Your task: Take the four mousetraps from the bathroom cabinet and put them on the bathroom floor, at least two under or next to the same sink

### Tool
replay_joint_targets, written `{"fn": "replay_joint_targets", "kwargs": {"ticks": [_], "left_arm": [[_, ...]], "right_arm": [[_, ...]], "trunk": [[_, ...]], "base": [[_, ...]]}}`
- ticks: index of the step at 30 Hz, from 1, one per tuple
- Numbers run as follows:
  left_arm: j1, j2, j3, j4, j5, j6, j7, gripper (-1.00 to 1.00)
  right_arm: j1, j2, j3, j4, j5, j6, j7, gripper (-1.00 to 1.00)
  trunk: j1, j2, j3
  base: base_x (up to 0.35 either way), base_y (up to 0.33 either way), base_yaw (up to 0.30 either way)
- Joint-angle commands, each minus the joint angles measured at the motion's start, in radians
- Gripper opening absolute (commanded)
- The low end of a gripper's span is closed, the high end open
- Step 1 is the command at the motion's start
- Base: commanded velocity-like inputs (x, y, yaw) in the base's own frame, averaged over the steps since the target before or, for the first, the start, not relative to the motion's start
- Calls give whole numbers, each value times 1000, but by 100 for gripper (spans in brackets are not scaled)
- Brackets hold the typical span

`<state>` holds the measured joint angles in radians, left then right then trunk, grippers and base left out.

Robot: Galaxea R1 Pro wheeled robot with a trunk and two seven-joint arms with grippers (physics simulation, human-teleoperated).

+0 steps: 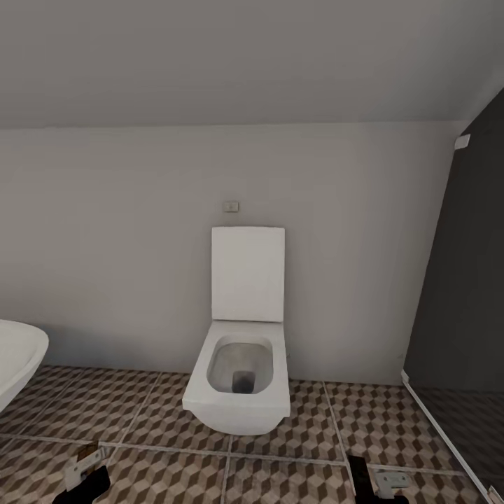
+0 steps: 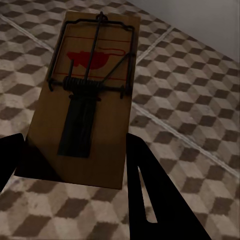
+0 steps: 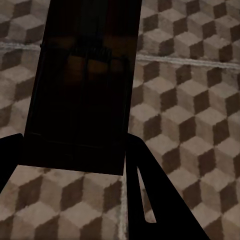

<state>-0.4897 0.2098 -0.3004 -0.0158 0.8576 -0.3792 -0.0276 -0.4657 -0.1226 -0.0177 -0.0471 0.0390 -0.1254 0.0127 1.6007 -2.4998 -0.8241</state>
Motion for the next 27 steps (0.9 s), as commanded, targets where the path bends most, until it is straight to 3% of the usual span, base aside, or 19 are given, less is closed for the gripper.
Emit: {"fn": "replay_joint_targets", "kwargs": {"ticks": [1,16,27], "left_arm": [[-1,0,-8,0,6,-2,1,-100],[-1,-1,-8,0,5,-1,1,-100],[-1,-1,-8,0,6,-1,1,-100]], "right_arm": [[-1,0,-2,1,2,-3,2,-100],[-1,-1,-2,1,3,-3,3,-100],[-1,-2,-3,1,2,-1,0,-100]], "trunk": [[0,0,-1],[0,0,-1],[0,0,-1]], "base": [[0,7,0],[0,245,0],[0,41,-35]]}}
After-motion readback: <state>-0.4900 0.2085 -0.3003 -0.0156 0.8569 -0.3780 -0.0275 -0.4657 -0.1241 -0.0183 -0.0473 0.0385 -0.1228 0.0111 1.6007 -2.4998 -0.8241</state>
